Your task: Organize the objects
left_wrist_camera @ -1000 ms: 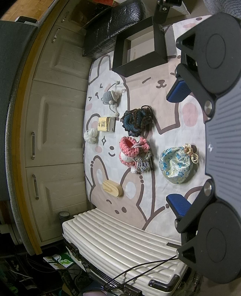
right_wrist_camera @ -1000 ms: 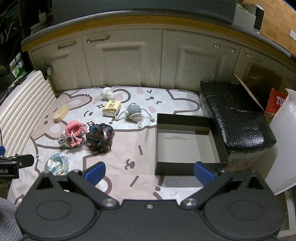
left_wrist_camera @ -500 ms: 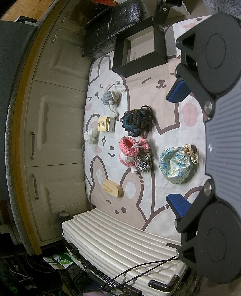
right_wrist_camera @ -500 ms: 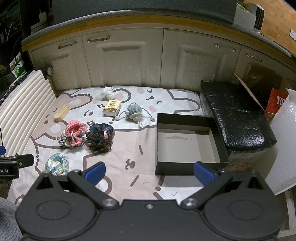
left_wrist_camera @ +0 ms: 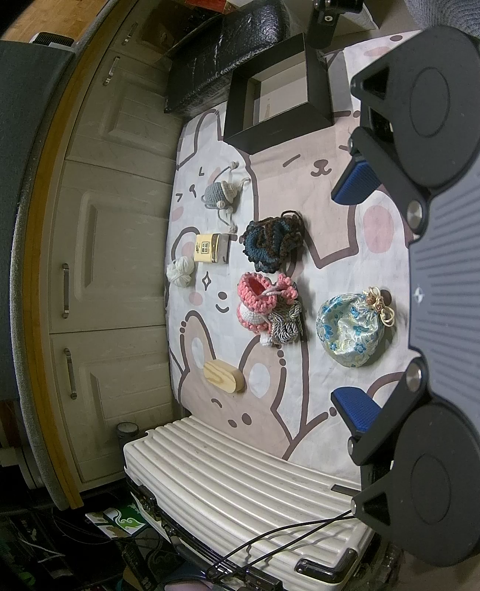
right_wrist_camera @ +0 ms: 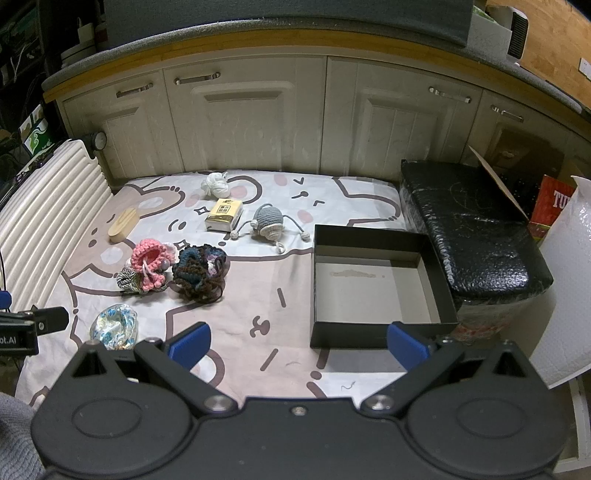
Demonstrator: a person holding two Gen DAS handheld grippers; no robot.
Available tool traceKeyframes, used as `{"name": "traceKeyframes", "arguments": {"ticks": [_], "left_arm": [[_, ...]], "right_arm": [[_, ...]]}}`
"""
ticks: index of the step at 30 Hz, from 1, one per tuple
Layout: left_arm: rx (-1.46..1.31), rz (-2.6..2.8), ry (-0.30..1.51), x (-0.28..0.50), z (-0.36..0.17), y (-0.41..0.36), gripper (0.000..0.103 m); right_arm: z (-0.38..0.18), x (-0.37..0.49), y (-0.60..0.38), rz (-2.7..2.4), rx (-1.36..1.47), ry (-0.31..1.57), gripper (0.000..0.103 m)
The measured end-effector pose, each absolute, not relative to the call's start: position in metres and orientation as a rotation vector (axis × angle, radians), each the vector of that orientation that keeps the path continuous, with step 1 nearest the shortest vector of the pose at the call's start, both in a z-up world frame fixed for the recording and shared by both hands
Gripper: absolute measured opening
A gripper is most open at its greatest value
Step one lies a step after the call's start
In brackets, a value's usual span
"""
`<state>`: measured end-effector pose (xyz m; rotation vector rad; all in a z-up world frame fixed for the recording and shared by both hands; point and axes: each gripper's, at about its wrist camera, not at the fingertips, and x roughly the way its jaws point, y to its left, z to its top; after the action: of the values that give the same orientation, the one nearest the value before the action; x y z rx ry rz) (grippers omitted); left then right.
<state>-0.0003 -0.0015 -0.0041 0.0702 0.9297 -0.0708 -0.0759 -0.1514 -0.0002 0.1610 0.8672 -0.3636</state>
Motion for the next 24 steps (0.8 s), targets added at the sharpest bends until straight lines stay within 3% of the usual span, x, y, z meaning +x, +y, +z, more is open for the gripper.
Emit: {"name": "traceKeyframes", "arguments": {"ticks": [24], "left_arm": [[0.058, -0.083, 0.895, -0.002, 0.001, 0.001, 0.103]], "right_arm": [[0.007, -0.068, -0.143, -0.327, 0.118, 0.864, 0.103]]}}
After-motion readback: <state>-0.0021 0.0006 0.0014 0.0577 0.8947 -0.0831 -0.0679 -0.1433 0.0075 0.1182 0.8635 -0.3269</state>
